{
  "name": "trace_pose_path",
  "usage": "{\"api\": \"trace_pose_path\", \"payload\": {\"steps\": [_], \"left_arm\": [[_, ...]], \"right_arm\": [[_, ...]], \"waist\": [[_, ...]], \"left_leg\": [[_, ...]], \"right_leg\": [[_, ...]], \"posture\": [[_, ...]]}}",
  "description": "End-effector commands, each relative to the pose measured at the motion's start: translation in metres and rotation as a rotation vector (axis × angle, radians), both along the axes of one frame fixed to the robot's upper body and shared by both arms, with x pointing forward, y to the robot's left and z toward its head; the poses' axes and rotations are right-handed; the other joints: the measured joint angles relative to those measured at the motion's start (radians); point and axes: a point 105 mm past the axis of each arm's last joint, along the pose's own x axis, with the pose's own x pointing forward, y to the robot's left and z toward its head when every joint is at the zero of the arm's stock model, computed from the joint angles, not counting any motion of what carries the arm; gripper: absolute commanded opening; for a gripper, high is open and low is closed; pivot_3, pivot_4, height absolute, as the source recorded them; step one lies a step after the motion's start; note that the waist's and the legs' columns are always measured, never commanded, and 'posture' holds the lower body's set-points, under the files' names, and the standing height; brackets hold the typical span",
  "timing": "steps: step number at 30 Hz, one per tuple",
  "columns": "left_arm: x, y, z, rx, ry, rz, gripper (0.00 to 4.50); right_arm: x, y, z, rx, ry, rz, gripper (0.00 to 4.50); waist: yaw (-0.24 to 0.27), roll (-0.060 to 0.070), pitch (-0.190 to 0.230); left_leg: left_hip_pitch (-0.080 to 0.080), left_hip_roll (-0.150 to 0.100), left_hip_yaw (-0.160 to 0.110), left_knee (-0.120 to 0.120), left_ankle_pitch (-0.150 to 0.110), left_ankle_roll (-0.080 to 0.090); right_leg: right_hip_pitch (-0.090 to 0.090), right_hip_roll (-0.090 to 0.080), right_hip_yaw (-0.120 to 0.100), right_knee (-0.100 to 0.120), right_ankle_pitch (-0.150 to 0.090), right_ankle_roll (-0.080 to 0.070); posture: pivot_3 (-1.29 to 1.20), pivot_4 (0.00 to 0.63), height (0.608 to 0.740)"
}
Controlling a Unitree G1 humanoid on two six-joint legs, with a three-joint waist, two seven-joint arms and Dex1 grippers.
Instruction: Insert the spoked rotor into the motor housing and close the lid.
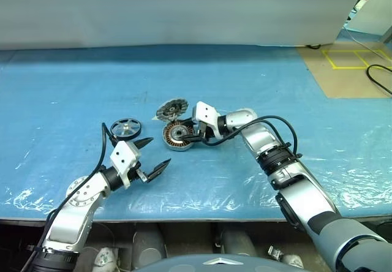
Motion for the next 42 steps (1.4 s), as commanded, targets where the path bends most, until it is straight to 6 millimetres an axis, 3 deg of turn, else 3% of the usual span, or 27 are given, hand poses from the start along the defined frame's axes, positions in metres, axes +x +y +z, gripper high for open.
{"api": "trace_pose_path", "payload": {"steps": [1, 5, 14, 32, 42], "left_arm": [[-0.002, -0.004, 0.004, -0.006, -0.019, -0.014, 4.50], [-0.003, -0.004, 0.003, -0.006, -0.017, -0.012, 4.50], [-0.001, -0.006, 0.002, -0.006, -0.014, -0.021, 4.50], [0.000, -0.006, 0.003, -0.002, -0.018, -0.021, 4.50], [0.000, -0.006, 0.003, -0.004, -0.020, -0.019, 4.50]], "right_arm": [[-0.001, 0.008, 0.019, 0.114, 0.026, 0.000, 3.02], [-0.001, 0.012, 0.025, 0.167, 0.061, -0.014, 3.02], [0.001, 0.015, 0.024, 0.191, 0.043, -0.050, 0.04], [0.001, 0.010, -0.004, 0.052, 0.003, -0.053, 0.04], [0.013, 0.002, -0.013, -0.007, -0.023, -0.121, 0.04]], "waist": [[0.000, 0.000, 0.000], [0.000, 0.000, 0.000], [0.000, 0.001, 0.000], [0.000, 0.001, 0.001], [0.000, 0.001, 0.001]], "left_leg": [[0.000, 0.000, 0.000, 0.000, 0.000, 0.000], [0.000, 0.000, 0.000, 0.000, 0.000, 0.000], [0.000, 0.000, 0.000, 0.000, 0.000, -0.001], [0.000, 0.000, 0.000, -0.001, 0.001, -0.002], [0.001, 0.000, 0.000, 0.000, 0.000, -0.001]], "right_leg": [[0.000, 0.000, 0.000, 0.000, 0.000, 0.000], [0.000, 0.000, 0.000, 0.000, 0.000, 0.000], [0.000, 0.000, 0.000, 0.000, 0.000, 0.000], [0.000, 0.000, 0.000, -0.001, 0.000, 0.000], [0.001, 0.000, 0.000, 0.000, 0.000, 0.000]], "posture": [[0.00, 0.150, 0.740], [0.00, 0.150, 0.740], [0.00, 0.150, 0.740], [0.00, 0.150, 0.740], [0.00, 0.150, 0.740]]}}
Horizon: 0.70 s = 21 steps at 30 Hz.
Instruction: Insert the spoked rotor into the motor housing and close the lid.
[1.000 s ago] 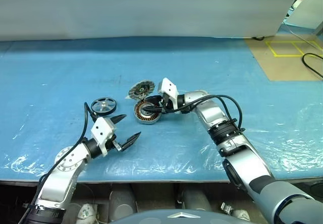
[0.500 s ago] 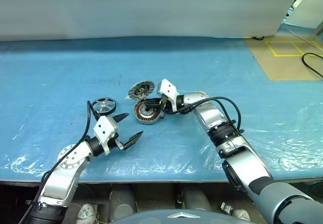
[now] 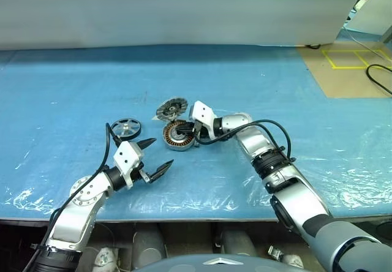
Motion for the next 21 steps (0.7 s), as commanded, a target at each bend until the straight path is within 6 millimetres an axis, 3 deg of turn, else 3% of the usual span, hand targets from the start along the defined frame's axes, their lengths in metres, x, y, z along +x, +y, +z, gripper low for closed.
{"api": "trace_pose_path", "payload": {"steps": [1, 5, 11, 16, 21], "left_arm": [[-0.001, 0.000, 0.005, 0.001, -0.025, -0.003, 4.50], [-0.001, 0.000, 0.005, 0.001, -0.025, -0.004, 4.50], [-0.001, -0.001, 0.004, 0.000, -0.024, -0.006, 4.50], [0.000, 0.001, 0.007, 0.003, -0.030, -0.005, 4.50], [0.008, 0.011, 0.021, -0.010, -0.067, 0.034, 4.50]], "right_arm": [[0.005, -0.009, -0.011, -0.067, 0.009, -0.037, 0.04], [-0.002, -0.016, -0.027, -0.146, 0.053, -0.008, 0.04], [-0.009, -0.015, -0.028, -0.152, 0.067, 0.034, 0.04], [-0.009, 0.002, 0.007, 0.072, 0.054, 0.054, 0.04], [-0.001, 0.002, 0.030, 0.182, 0.023, 0.035, 0.04]], "waist": [[0.000, 0.000, 0.000], [0.001, 0.000, 0.000], [0.001, 0.000, 0.000], [0.000, 0.000, 0.000], [-0.001, 0.001, 0.000]], "left_leg": [[0.001, 0.000, 0.000, 0.000, 0.000, 0.001], [0.002, 0.000, 0.000, 0.000, -0.001, 0.001], [0.002, 0.000, 0.000, 0.000, -0.001, 0.001], [0.002, 0.000, 0.000, 0.000, -0.001, 0.001], [-0.001, 0.001, 0.000, -0.001, 0.000, 0.001]], "right_leg": [[0.001, 0.000, 0.000, 0.000, 0.000, 0.000], [0.002, 0.000, 0.000, 0.000, 0.000, 0.000], [0.002, 0.000, 0.000, 0.000, 0.000, 0.000], [0.002, 0.000, 0.000, 0.000, 0.000, 0.000], [-0.002, 0.001, 0.000, 0.000, 0.000, 0.000]], "posture": [[0.00, 0.150, 0.740], [0.00, 0.150, 0.740], [0.00, 0.150, 0.740], [0.00, 0.150, 0.740], [0.00, 0.150, 0.740]]}}
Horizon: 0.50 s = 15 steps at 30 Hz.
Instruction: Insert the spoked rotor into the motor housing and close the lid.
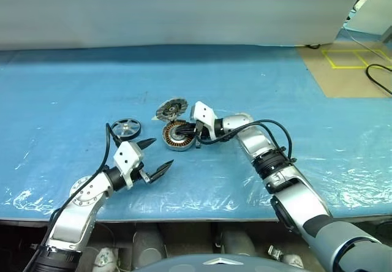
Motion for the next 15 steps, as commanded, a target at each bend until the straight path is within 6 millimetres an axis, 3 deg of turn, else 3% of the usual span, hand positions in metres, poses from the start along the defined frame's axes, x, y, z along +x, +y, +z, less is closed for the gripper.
{"api": "trace_pose_path", "payload": {"steps": [1, 10, 15], "left_arm": [[0.008, 0.012, 0.022, -0.023, -0.063, 0.041, 4.50], [0.018, 0.026, 0.050, -0.050, -0.056, 0.019, 4.50], [0.027, 0.052, 0.059, -0.013, 0.003, 0.028, 4.50]], "right_arm": [[0.008, -0.003, 0.025, 0.090, -0.043, -0.013, 0.04], [0.006, -0.021, 0.026, 0.048, -0.069, 0.021, 0.04], [0.000, -0.028, 0.023, 0.023, -0.056, 0.039, 0.04]], "waist": [[0.001, 0.000, 0.000], [0.002, 0.000, 0.000], [0.003, 0.000, 0.000]], "left_leg": [[0.000, 0.000, 0.000, 0.000, 0.000, 0.000], [-0.001, 0.000, 0.000, 0.000, 0.001, -0.002], [0.000, 0.000, 0.000, 0.000, 0.001, -0.002]], "right_leg": [[0.000, 0.000, 0.000, 0.000, 0.000, 0.000], [0.000, 0.000, 0.000, 0.000, 0.000, 0.000], [0.000, 0.000, 0.000, 0.000, 0.000, 0.000]], "posture": [[0.00, 0.150, 0.740], [0.00, 0.150, 0.740], [0.00, 0.150, 0.740]]}}
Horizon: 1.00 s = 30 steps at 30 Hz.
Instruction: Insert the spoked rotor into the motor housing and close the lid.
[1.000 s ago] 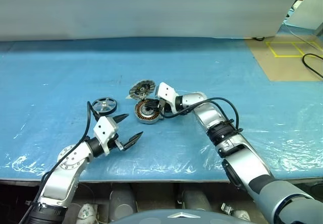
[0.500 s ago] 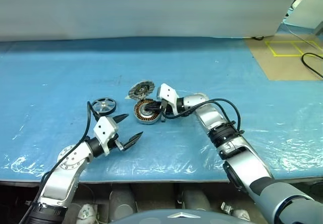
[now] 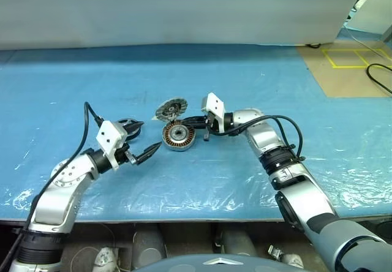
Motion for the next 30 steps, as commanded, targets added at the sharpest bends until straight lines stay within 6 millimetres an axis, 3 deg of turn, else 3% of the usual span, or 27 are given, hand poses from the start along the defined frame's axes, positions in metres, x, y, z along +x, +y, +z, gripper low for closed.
{"api": "trace_pose_path", "payload": {"steps": [1, 3, 6, 10, 16, 20, 30], "left_arm": [[0.007, 0.024, 0.019, 0.001, 0.007, 0.017, 4.50], [0.011, 0.037, 0.025, 0.023, 0.034, 0.007, 4.50], [0.019, 0.053, 0.031, 0.056, 0.055, 0.003, 3.96], [0.034, 0.067, 0.036, 0.123, 0.134, -0.025, 2.63], [0.054, 0.074, 0.038, 0.211, 0.201, -0.075, 2.63], [0.060, 0.076, 0.027, 0.267, 0.302, -0.102, 2.63], [0.083, 0.070, 0.024, 0.370, 0.350, -0.130, 2.63]], "right_arm": [[-0.006, -0.002, 0.011, 0.015, -0.024, 0.037, 0.04], [-0.008, -0.004, 0.011, 0.010, -0.020, 0.043, 0.04], [-0.010, -0.002, 0.011, 0.007, -0.016, 0.054, 0.00], [-0.019, 0.008, 0.021, 0.051, -0.003, 0.111, 0.00], [-0.026, 0.017, 0.028, 0.085, -0.011, 0.134, 0.00], [-0.029, 0.020, 0.029, 0.098, -0.010, 0.127, 0.00], [-0.034, 0.016, 0.033, 0.125, -0.009, 0.083, 0.00]], "waist": [[0.002, 0.000, 0.000], [0.002, 0.000, 0.000], [0.004, 0.000, 0.000], [0.005, 0.000, 0.000], [0.008, 0.000, 0.000], [0.010, 0.000, 0.000], [0.013, -0.001, 0.001]], "left_leg": [[0.000, 0.000, 0.000, 0.000, 0.000, 0.000], [0.000, 0.000, 0.000, 0.000, 0.000, 0.000], [0.000, 0.000, 0.000, 0.000, 0.000, 0.000], [0.000, -0.001, 0.000, 0.000, 0.001, -0.001], [0.000, -0.002, 0.000, 0.000, 0.001, -0.001], [0.000, -0.002, 0.000, 0.000, 0.001, -0.001], [0.000, -0.002, -0.001, -0.002, 0.001, -0.002]], "right_leg": [[0.000, 0.000, 0.000, 0.000, 0.000, 0.000], [0.000, 0.000, 0.000, 0.000, 0.000, 0.000], [0.000, 0.000, 0.000, 0.000, 0.000, 0.000], [0.000, 0.000, 0.000, 0.001, 0.000, 0.000], [0.000, 0.000, -0.001, 0.001, 0.000, 0.000], [0.001, -0.001, -0.001, 0.001, 0.000, 0.000], [0.001, -0.001, -0.002, 0.000, 0.000, 0.000]], "posture": [[0.00, 0.150, 0.740], [0.00, 0.150, 0.740], [0.00, 0.150, 0.740], [0.00, 0.150, 0.740], [0.00, 0.150, 0.740], [0.00, 0.150, 0.740], [0.00, 0.150, 0.740]]}}
